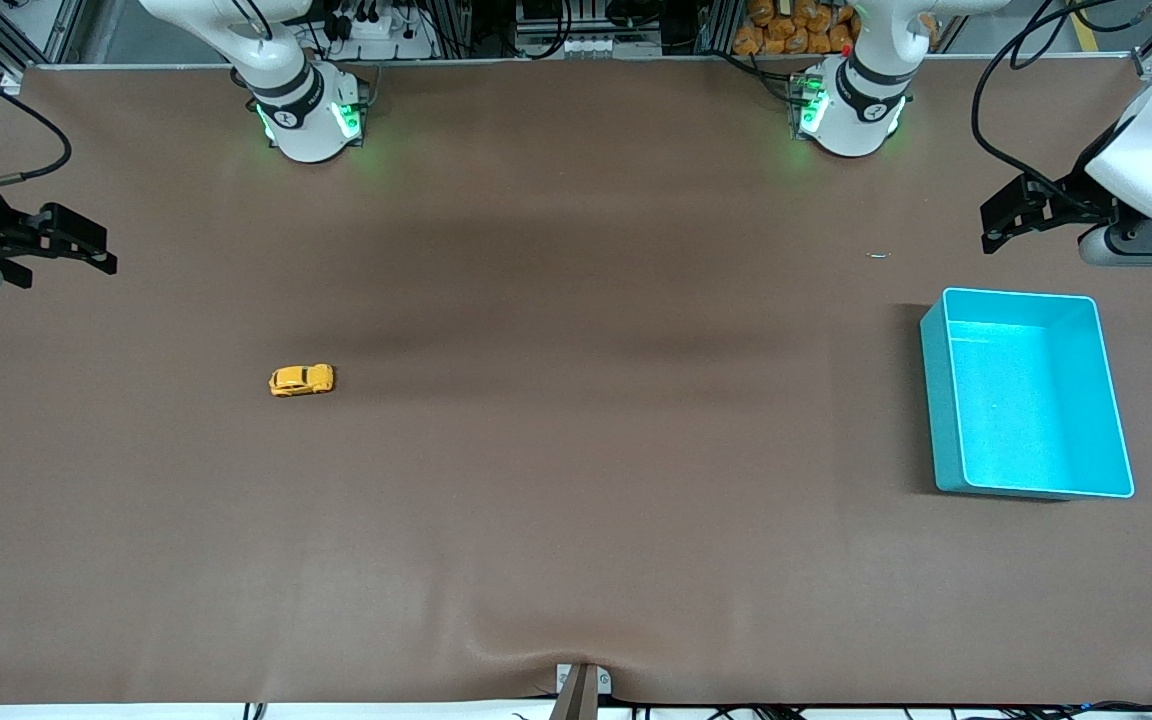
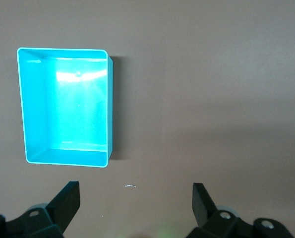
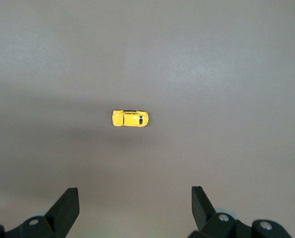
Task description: Wind and store yellow beetle car
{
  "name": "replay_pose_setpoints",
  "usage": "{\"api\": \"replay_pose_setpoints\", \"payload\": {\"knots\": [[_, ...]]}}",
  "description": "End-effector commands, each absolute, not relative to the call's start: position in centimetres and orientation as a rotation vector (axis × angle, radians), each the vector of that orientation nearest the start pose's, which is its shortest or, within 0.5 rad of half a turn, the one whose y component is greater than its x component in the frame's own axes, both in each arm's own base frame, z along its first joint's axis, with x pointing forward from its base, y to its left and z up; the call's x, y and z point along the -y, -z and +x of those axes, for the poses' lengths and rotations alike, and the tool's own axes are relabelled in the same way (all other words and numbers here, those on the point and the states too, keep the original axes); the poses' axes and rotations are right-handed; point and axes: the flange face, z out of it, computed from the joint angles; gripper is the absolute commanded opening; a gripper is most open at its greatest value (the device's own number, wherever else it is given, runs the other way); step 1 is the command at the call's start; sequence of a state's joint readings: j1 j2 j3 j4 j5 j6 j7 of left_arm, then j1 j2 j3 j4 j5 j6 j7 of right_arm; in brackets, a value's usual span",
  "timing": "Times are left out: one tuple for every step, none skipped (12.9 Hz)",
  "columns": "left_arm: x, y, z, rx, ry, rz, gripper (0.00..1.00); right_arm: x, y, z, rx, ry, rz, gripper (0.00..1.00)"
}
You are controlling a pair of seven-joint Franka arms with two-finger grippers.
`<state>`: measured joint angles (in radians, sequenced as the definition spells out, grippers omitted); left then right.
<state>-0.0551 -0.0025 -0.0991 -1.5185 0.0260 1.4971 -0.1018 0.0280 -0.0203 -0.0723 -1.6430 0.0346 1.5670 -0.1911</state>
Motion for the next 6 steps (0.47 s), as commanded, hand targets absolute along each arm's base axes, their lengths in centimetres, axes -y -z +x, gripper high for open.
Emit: {"api": "replay_pose_setpoints", "payload": {"knots": [[8.18,-64.67,54.24,-0.077,-0.013,-3.123,1.0,2.26,-60.52,53.82,0.236,-0.061,-3.089,1.0],[8.02,-64.67,54.26,-0.073,-0.013,-3.123,1.0,2.17,-60.43,53.78,0.238,-0.068,-3.088,1.0],[7.93,-64.66,54.26,-0.07,-0.016,-3.123,1.0,2.26,-60.51,53.8,0.234,-0.064,-3.089,1.0],[7.78,-64.66,54.28,-0.066,-0.016,-3.124,1.0,2.26,-60.45,53.81,0.236,-0.064,-3.088,1.0],[7.7,-64.66,54.29,-0.063,-0.016,-3.125,1.0,2.17,-60.5,53.79,0.236,-0.066,-3.088,1.0],[7.62,-64.66,54.31,-0.063,-0.016,-3.125,1.0,2.17,-60.44,53.8,0.236,-0.066,-3.088,1.0]]}}
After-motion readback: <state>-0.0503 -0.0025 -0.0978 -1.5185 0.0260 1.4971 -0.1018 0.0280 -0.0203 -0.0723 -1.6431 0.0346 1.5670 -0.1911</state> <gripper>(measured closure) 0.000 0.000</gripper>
